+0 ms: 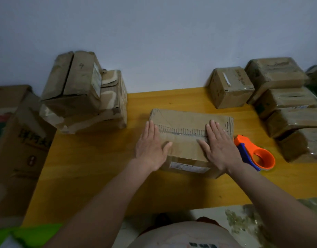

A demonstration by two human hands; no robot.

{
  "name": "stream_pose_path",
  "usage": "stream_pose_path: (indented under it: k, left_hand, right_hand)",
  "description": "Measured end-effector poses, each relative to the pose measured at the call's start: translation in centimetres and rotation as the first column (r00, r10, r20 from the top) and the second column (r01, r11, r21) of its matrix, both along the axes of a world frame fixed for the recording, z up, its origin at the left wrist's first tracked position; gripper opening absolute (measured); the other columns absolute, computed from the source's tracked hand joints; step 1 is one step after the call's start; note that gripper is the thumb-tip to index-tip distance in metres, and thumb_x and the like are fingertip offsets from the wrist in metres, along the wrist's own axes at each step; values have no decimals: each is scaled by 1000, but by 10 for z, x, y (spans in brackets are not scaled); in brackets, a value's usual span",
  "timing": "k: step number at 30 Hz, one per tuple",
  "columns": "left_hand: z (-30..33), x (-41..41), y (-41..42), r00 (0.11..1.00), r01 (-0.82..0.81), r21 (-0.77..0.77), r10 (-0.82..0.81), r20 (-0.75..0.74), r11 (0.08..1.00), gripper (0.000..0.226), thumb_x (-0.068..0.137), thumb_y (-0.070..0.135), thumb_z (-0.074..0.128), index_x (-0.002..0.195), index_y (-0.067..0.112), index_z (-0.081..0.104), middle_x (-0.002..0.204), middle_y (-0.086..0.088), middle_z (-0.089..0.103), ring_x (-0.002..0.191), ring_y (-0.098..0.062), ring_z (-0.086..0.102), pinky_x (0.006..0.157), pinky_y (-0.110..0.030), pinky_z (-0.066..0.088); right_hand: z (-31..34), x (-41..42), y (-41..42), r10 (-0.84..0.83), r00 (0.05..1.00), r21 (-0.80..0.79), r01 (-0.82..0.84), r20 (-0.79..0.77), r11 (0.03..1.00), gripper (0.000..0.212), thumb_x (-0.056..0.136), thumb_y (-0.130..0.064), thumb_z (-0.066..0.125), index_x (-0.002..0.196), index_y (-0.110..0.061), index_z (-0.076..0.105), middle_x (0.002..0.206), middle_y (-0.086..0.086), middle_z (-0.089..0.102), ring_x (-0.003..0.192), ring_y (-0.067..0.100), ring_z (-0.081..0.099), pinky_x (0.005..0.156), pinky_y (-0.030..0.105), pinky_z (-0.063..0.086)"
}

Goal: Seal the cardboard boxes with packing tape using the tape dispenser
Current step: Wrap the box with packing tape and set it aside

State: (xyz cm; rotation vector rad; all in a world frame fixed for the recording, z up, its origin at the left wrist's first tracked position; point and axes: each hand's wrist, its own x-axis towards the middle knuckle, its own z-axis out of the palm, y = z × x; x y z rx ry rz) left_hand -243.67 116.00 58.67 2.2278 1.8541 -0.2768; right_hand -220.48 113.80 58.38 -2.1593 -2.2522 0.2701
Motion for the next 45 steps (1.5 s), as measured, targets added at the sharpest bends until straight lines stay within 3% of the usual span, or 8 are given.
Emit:
stream_pose_path:
  k: [6,13,19,25,28,32,39,45]
  left_hand:
    - [4,-1,20,868,-294,-42,285,407,955,74,99,39,45,154,15,1,161,-2,10,144,-27,23,112,-39,28]
    - [-2,-26,35,534,-328,-496,591,605,804,57,99,55,32,139,18,48,142,-7,49,121,-22,49,98,-36,37]
    - [-4,-8,27,826,-330,88,242,509,940,71,99,13,44,153,23,-1,160,10,-9,147,-11,-4,120,-34,7]
    - [4,-5,54,695,-274,-174,319,644,946,70,103,11,36,153,23,-10,161,8,-9,112,0,46,92,-2,32]
    - [4,-6,66,620,-282,-285,400,675,916,73,103,23,39,152,21,-15,159,5,-20,148,-19,-3,117,-35,7]
    - [-5,-14,79,470,-392,-567,687,553,725,82,97,55,39,154,16,-4,162,-6,4,147,-33,12,115,-49,19]
    - [-5,0,62,722,-340,-50,295,626,939,63,103,27,38,154,22,1,160,0,16,135,-24,36,101,-35,36]
    - [-3,1,61,803,-304,11,250,542,953,61,104,25,36,155,16,4,162,3,6,134,-22,37,104,-34,35]
  right_hand:
    - [-1,1,5,62,998,-21,-61,25,998,64,85,-63,-7,145,-42,-10,158,6,-16,145,18,-16,115,32,-9]
    - [-4,1,7,91,993,-35,-89,75,995,61,82,-65,-14,140,-48,-15,157,7,-20,140,17,-24,114,32,-11]
    - [-3,0,5,88,992,-17,-87,89,996,59,85,-62,-10,143,-46,-12,157,4,-18,140,17,-23,115,33,-11]
    - [-4,2,5,99,991,-35,-97,92,995,62,83,-63,-15,143,-46,-14,151,2,-26,141,18,-24,115,33,-12]
    - [-1,0,5,100,991,-51,-96,90,994,63,83,-62,-15,143,-45,-14,152,3,-25,141,19,-24,115,33,-13]
    - [4,-6,8,96,993,-99,-90,62,991,62,84,-62,-11,142,-44,-15,154,5,-26,141,21,-25,115,37,-14]
    - [5,-56,17,368,928,-129,-373,-56,919,56,97,-51,5,150,-33,-5,154,-16,-18,142,11,-24,116,35,-15]
    - [10,-18,5,395,904,-76,-410,-162,909,66,94,-58,6,151,-26,11,159,-11,2,145,1,-6,118,24,-4]
